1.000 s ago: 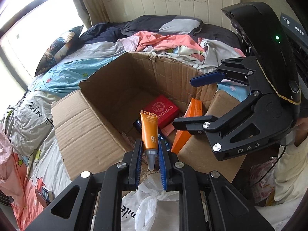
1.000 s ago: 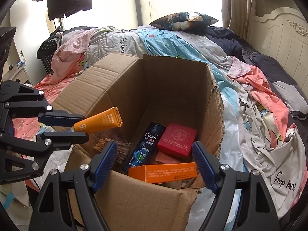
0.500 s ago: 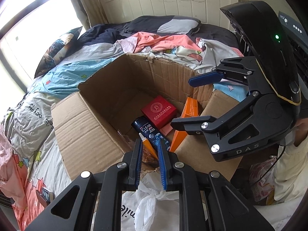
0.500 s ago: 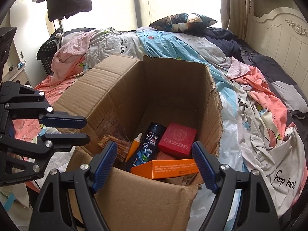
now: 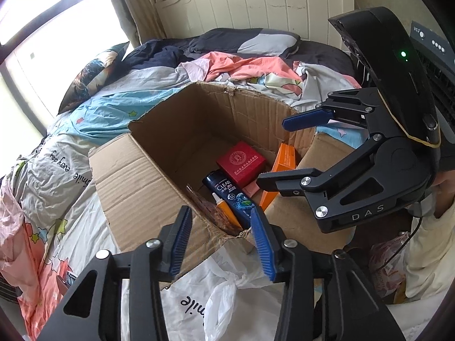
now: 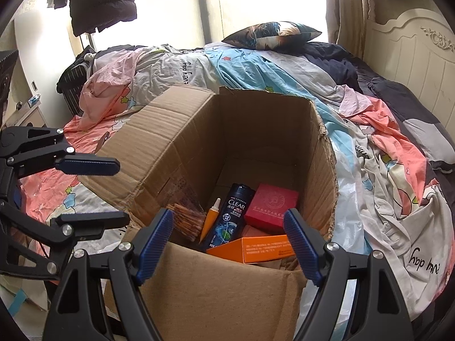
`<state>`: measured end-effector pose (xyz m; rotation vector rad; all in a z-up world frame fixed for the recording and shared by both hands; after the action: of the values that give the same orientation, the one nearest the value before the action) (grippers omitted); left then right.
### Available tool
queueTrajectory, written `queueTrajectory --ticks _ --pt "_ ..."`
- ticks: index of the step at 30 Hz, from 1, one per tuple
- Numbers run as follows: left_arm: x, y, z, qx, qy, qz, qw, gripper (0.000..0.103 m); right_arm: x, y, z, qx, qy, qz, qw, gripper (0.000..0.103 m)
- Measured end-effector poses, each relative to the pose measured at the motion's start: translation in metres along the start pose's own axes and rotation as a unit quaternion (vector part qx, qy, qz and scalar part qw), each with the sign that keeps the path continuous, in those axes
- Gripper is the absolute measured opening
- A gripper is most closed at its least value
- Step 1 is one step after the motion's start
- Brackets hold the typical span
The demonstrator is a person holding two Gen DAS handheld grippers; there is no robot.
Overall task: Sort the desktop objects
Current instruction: 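Lower the orange tube into the cardboard box and open the left tool, then withdraw both tools from the cardboard box back toward the duvet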
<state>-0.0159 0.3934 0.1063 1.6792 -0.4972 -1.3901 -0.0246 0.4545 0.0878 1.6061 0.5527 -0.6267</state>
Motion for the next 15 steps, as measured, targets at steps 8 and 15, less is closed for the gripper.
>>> queueTrajectory --ticks 8,15 --pt "0.009 0.019 0.014 -0.019 0.018 -0.015 0.9996 0.096 -0.002 0.008 0.014 0.003 0.009 -0.003 1.0 0.077" --pt "0.024 0.037 0.034 -0.029 0.045 -0.02 0.9984 0.103 -0.004 0.014 0.035 0.005 0.023 -0.005 1.0 0.077"
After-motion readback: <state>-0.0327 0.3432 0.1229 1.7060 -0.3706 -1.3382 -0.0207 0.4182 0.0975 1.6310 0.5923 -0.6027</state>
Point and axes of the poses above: each gripper's, at about its wrist camera, not at the fingertips, and y roughly against the way its jaws point, z to its left, x to its underside, the point moved 5 cm from there along -y, roughly the way its jaws point, and after that the axes turned 13 degrees about x, right-handed, at the moved point
